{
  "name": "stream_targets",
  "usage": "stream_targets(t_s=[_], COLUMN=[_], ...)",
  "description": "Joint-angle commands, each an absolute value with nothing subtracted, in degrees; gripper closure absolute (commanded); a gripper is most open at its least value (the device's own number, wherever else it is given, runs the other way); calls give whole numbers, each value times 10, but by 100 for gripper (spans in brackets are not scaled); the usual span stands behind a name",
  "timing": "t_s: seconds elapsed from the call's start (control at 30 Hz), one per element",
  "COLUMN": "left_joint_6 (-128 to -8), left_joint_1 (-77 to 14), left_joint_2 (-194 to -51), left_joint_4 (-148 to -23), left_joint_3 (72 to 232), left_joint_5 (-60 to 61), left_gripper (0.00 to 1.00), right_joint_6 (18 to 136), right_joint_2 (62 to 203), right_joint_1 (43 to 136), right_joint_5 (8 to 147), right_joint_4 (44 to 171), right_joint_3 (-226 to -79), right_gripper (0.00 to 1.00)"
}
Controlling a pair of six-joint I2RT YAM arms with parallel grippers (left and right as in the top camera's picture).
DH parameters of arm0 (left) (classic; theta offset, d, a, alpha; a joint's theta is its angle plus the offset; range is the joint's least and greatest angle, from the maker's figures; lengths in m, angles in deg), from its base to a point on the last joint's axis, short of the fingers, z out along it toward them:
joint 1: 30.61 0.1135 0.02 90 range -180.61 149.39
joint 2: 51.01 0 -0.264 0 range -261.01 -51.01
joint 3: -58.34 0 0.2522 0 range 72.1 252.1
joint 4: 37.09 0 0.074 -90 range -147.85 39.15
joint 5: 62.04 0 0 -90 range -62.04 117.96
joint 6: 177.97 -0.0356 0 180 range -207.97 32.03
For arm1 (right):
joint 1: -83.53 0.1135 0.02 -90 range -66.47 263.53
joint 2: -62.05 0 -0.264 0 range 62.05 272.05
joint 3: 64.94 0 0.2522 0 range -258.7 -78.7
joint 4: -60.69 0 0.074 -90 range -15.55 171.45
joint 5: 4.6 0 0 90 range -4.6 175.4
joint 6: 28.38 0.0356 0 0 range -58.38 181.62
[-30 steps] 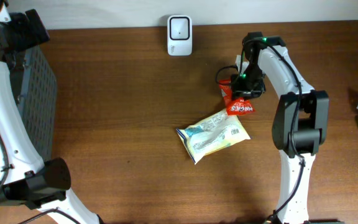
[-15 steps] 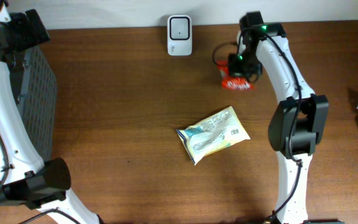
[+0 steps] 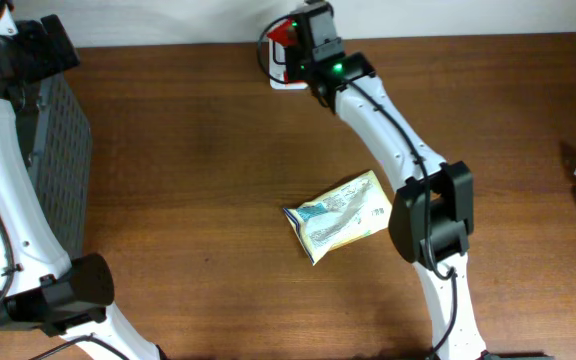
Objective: Scan the item barcode
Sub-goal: 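Hold the red bag up to the scanner with right gripper, then carry the red bag to the right side and release it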
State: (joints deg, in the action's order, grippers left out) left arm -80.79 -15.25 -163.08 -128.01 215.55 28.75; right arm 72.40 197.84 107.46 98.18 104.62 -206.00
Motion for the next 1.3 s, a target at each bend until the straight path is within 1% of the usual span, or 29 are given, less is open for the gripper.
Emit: stream_targets(t_s=[0.0,0.07,0.23,0.53,0.63,0.73,0.8,0.83,0.93,1.0,1.17,1.27], left_joint_6=[-803,-803,-803,-803,-803,-803,-803,-803,-803,-803,-803,-803], left_joint_1=[-151,-151,-151,-151,-151,-151,-151,-151,-151,-151,-151,-151], left_joint_2=[-1626,-1626,-1626,-1626,-1626,-1626,-1626,-1626,-1626,-1626,-1626,-1626], left_joint_4=[-1281,-1281,-1281,-1281,-1281,-1281,-1281,-1281,-1281,-1281,-1281,-1281], left_joint_3=[2156,2156,2156,2156,2156,2156,2156,2156,2156,2156,2156,2156], left_joint_5=[286,286,286,286,286,286,286,286,286,286,286,286], left_gripper=[1,1,1,1,1,1,1,1,1,1,1,1], right_joint_6=[724,724,724,710,741,821,837,846,847,847,846,846], right_joint_2=[2006,2022,2028,2007,1973,1920,1897,1883,1871,1874,1889,1896], right_joint_1=[1079,1079,1081,1079,1063,1011,974,938,857,782,657,587], right_joint_5=[1064,1067,1067,1071,1071,1071,1071,1071,1071,1071,1071,1063], right_joint_4=[1012,982,956,954,973,1038,1079,1119,1203,1280,1382,1399], right_joint_3=[-2072,-2072,-2072,-2073,-2073,-2074,-2074,-2074,-2074,-2072,-2067,-2048], right_gripper=[96,96,96,96,96,96,96,96,96,96,96,96])
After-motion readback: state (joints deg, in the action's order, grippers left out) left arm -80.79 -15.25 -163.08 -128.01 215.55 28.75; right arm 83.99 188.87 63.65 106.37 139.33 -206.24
